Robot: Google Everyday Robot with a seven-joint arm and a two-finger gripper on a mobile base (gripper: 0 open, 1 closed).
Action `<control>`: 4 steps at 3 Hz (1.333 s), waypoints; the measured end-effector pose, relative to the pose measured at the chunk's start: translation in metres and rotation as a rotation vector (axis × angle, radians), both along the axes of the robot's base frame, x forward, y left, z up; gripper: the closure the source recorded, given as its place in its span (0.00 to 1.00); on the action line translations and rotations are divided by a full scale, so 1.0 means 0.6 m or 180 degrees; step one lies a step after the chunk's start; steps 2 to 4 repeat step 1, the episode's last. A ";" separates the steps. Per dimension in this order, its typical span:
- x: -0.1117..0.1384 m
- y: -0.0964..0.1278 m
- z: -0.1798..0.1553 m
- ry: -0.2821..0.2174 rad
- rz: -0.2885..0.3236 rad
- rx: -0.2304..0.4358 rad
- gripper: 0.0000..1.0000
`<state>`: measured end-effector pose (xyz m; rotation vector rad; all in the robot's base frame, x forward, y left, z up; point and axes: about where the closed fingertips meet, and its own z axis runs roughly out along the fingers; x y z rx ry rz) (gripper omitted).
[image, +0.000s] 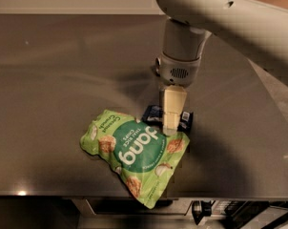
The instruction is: Move rxbar blueberry near green rice chip bag
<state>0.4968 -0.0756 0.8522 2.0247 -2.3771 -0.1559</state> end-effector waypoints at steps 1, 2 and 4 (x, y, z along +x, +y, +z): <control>0.006 0.005 0.000 -0.0050 -0.0002 0.0030 0.00; 0.006 0.005 0.000 -0.0050 -0.0002 0.0030 0.00; 0.006 0.005 0.000 -0.0050 -0.0002 0.0030 0.00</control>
Offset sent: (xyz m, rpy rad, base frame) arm 0.0000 0.0000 0.0000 0.0000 0.0000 0.0000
